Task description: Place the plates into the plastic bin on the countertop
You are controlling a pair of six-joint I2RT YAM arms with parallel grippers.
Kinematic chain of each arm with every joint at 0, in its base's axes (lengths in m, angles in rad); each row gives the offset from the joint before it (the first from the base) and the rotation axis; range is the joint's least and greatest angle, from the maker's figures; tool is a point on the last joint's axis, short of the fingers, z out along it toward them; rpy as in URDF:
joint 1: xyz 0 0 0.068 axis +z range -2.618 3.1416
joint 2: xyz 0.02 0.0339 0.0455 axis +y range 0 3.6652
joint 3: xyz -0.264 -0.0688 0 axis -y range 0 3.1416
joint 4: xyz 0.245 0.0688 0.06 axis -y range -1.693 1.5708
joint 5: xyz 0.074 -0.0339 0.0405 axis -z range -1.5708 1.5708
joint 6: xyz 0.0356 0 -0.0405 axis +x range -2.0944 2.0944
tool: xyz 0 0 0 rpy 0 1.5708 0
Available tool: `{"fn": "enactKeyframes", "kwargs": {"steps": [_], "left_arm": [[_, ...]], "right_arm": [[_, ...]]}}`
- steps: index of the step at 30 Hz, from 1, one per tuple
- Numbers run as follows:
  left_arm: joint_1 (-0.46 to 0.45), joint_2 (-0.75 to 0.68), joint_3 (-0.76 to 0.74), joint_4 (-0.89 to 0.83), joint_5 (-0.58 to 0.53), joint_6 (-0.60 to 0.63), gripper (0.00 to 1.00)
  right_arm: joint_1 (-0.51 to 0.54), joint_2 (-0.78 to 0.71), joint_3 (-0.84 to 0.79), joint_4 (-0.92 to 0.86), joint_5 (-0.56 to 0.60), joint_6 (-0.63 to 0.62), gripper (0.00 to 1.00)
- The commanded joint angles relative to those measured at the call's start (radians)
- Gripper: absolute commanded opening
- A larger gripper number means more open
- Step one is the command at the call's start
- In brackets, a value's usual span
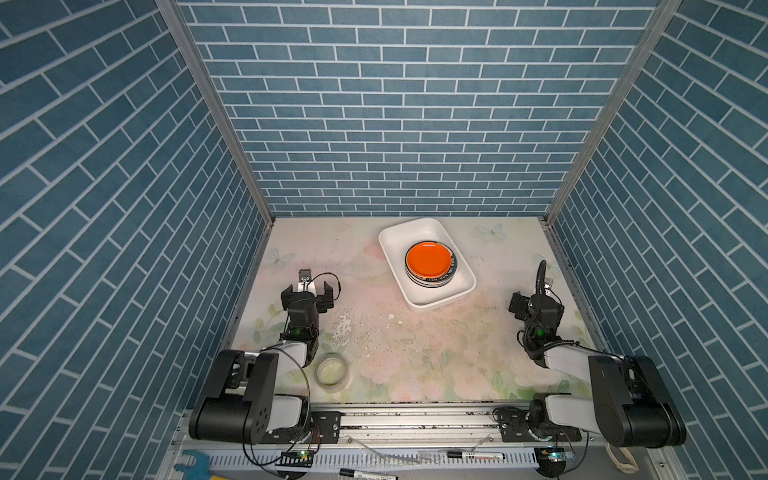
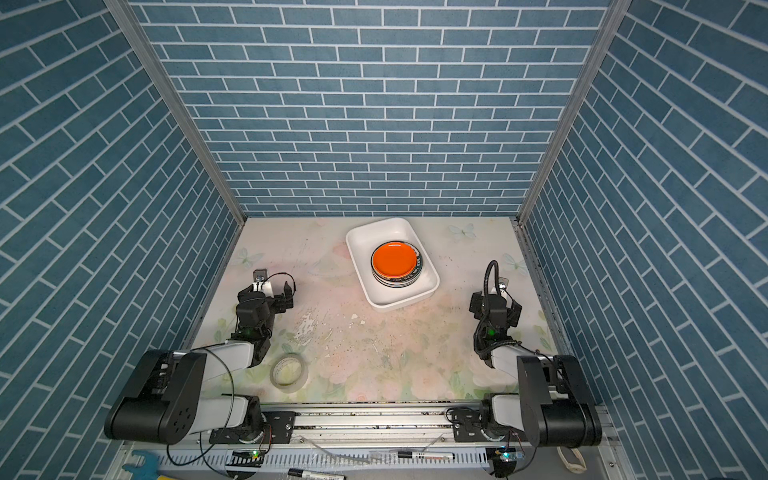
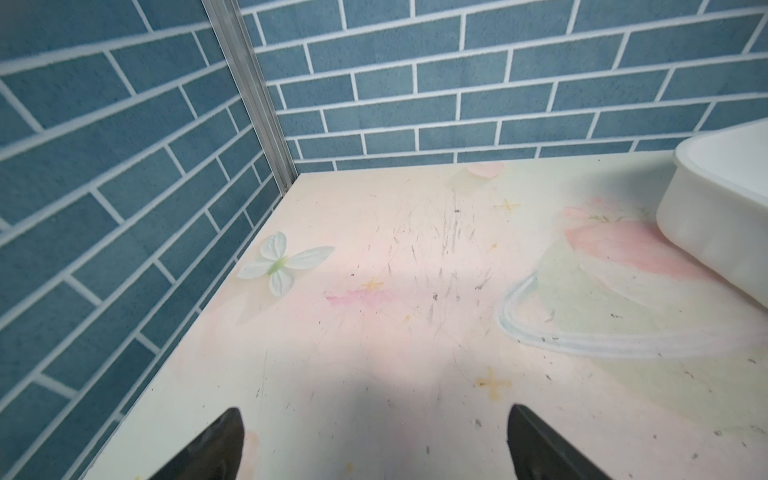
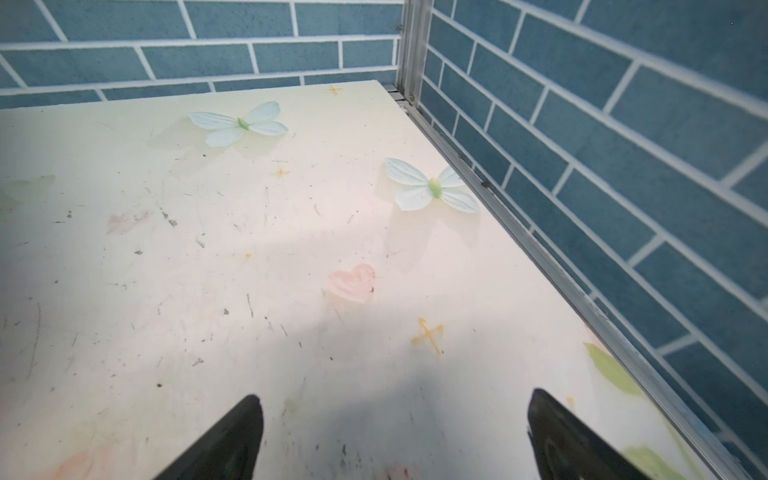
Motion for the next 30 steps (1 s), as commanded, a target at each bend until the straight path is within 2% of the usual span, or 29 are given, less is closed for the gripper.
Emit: {"fn": "enactKeyframes", "kwargs": {"steps": [1, 3, 8, 9, 10, 12, 15, 30], "left_arm": [[0.014, 0.098, -0.02, 0.171, 0.02, 0.017, 0.99], [0.013, 0.159, -0.014, 0.228, 0.03, 0.029, 1.0], [0.018, 0.145, 0.045, 0.091, 0.055, 0.027, 1.0], [0.019, 0.141, 0.059, 0.056, 0.058, 0.027, 1.0], [0.021, 0.152, 0.073, 0.054, 0.056, 0.024, 1.0], [0.028, 0.148, 0.112, -0.035, 0.047, 0.012, 1.0], [0.038, 0.147, 0.109, -0.031, 0.067, 0.007, 1.0], [0.038, 0.149, 0.109, -0.026, 0.066, 0.01, 1.0]], "right_arm": [[-0.024, 0.018, 0.048, 0.085, -0.1, -0.069, 0.98], [-0.044, 0.053, 0.012, 0.197, -0.129, -0.082, 0.99], [-0.08, 0.243, -0.037, 0.481, -0.152, -0.053, 0.98], [-0.079, 0.233, -0.035, 0.479, -0.154, -0.052, 0.98], [-0.081, 0.205, -0.024, 0.395, -0.154, -0.041, 0.99], [-0.085, 0.227, 0.004, 0.393, -0.168, -0.048, 0.98], [-0.096, 0.219, 0.109, 0.163, -0.187, -0.037, 0.99], [-0.097, 0.224, 0.097, 0.196, -0.22, -0.059, 0.99]]}}
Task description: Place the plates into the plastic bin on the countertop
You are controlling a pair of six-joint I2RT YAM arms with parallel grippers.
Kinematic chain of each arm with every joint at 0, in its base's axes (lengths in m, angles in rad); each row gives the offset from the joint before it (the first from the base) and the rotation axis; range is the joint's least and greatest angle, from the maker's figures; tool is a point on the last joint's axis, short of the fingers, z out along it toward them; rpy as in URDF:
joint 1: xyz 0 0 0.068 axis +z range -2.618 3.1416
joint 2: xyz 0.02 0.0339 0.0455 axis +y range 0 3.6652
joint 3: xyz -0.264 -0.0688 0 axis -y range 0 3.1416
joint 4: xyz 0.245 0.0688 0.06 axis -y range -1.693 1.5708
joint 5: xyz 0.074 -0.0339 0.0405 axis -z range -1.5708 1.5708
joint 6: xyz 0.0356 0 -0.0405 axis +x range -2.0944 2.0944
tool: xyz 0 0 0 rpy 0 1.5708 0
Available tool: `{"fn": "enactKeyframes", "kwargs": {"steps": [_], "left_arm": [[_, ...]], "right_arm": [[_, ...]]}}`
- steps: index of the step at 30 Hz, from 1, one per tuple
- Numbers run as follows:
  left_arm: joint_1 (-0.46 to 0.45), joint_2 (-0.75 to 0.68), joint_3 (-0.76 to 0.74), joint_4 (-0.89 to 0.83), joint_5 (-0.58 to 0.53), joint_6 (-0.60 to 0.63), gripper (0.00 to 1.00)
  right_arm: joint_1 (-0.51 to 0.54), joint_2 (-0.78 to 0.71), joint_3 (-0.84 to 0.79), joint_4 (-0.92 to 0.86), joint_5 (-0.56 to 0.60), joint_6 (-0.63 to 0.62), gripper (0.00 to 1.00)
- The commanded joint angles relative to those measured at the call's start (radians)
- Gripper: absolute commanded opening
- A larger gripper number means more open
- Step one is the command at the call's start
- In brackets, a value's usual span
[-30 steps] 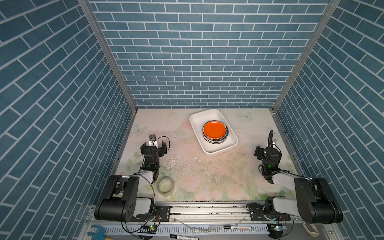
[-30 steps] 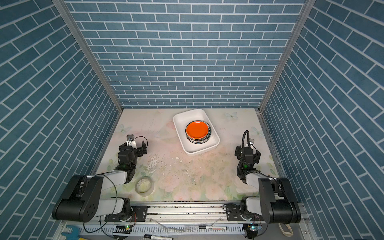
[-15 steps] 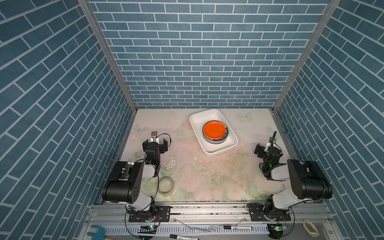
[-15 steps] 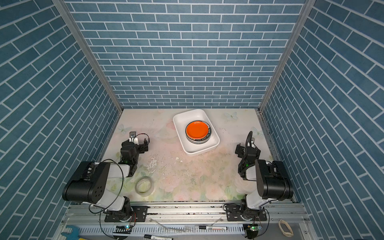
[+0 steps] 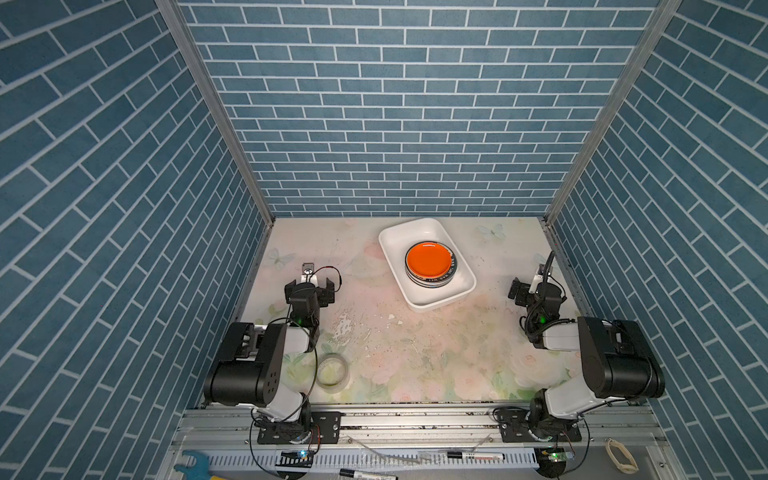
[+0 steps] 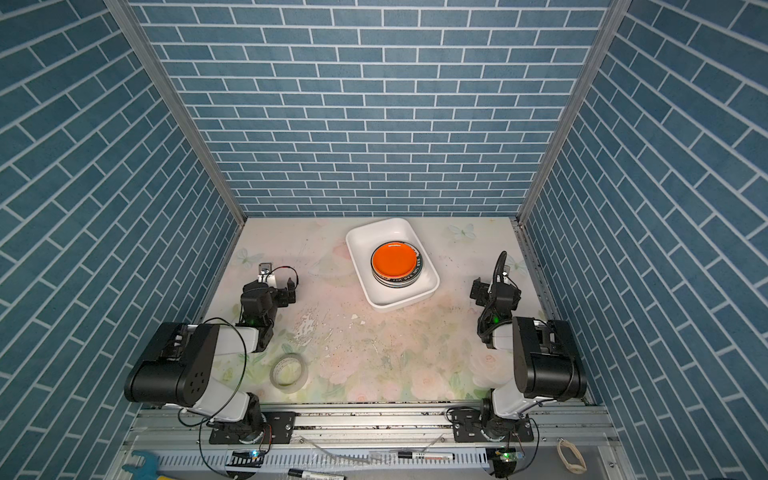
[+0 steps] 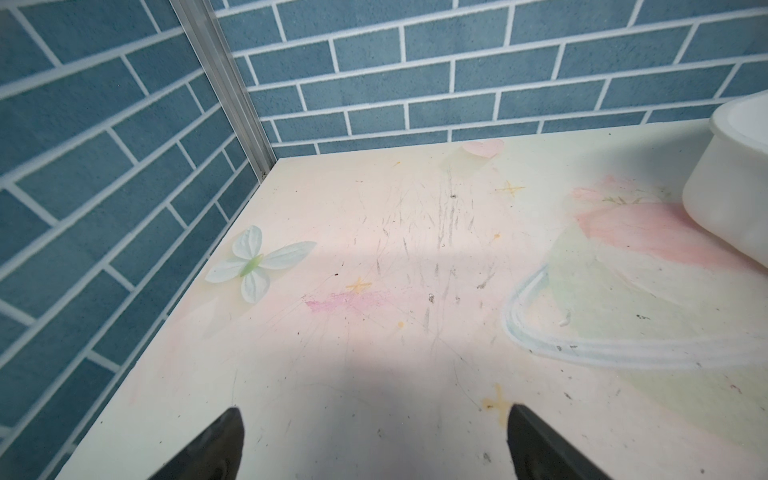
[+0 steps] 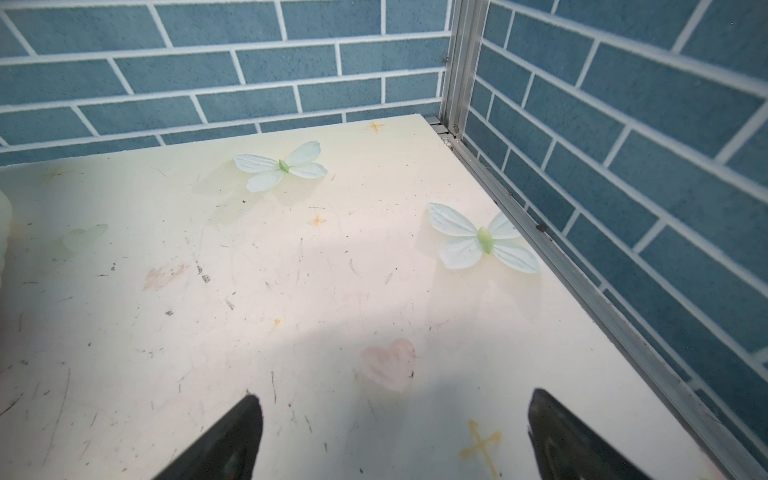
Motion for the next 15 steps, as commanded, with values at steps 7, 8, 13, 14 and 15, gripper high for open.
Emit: {"fn": "enactKeyframes", "kwargs": {"steps": [7, 8, 13, 14, 15], "left_arm": [[0.004, 0.002, 0.006, -0.008, 0.006, -0.005, 1.0], [0.004, 0.002, 0.007, -0.007, 0.006, -0.005, 1.0], [0.004, 0.002, 0.007, -0.008, 0.007, -0.006, 1.0], [0.004, 0.002, 0.007, -0.008, 0.007, -0.006, 1.0], [0.004, 0.002, 0.007, -0.009, 0.007, -0.004, 1.0]], "right_arm": [[-0.001, -0.003, 0.003, -0.009, -0.039, -0.038, 0.99], [-0.002, -0.003, 0.002, -0.008, -0.04, -0.038, 0.99], [-0.003, -0.002, 0.003, -0.009, -0.039, -0.039, 0.99], [-0.003, -0.003, 0.003, -0.009, -0.039, -0.039, 0.99], [-0.001, -0.003, 0.004, -0.009, -0.039, -0.039, 0.99]]}}
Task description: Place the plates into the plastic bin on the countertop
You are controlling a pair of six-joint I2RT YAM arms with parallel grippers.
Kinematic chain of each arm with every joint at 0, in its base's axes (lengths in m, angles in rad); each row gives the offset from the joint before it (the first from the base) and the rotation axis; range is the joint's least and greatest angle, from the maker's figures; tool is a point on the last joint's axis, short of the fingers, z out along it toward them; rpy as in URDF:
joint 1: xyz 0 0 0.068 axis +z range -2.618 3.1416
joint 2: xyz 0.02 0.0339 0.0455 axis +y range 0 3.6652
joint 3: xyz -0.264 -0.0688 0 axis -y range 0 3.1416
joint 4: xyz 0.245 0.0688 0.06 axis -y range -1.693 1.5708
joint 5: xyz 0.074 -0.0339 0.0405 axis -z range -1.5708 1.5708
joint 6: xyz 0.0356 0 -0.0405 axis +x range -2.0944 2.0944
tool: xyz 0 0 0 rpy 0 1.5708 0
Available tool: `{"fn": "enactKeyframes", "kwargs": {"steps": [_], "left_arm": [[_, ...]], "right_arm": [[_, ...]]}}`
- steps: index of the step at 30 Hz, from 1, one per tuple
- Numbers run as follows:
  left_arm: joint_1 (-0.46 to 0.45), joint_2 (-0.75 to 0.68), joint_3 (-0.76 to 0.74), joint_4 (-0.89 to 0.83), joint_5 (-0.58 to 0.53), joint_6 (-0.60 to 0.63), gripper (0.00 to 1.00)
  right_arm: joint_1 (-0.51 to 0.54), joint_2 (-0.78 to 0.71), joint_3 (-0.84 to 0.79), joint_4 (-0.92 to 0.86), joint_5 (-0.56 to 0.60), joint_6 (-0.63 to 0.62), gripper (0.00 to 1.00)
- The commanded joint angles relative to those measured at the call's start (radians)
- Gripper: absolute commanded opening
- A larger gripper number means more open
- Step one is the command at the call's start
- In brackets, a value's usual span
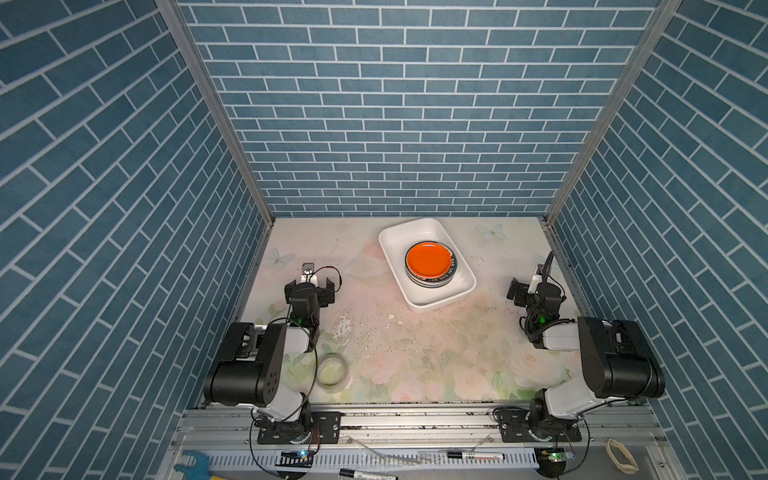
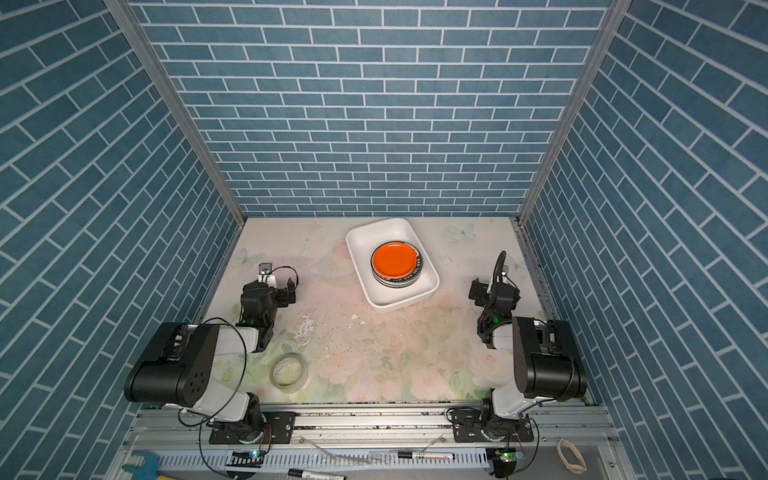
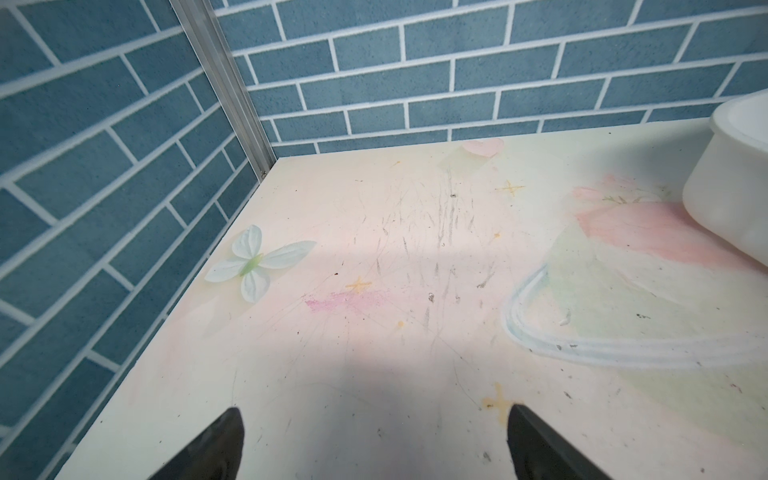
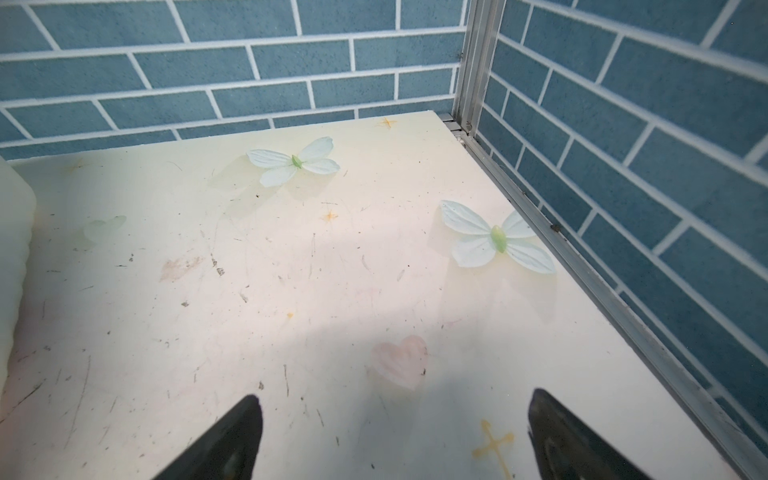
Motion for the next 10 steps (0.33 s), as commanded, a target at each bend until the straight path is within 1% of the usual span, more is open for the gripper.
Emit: {"fn": "enactKeyframes", "kwargs": {"steps": [1, 10], "left_arm": [[0.005, 0.002, 0.007, -0.007, 0.006, -0.005, 1.0], [0.004, 0.002, 0.007, -0.006, 0.007, -0.005, 1.0]], "right_arm": [[-0.002, -0.002, 0.004, -0.008, -0.011, -0.034, 0.99], [-0.003, -0.002, 0.007, -0.013, -0.018, -0.033, 0.99]]}}
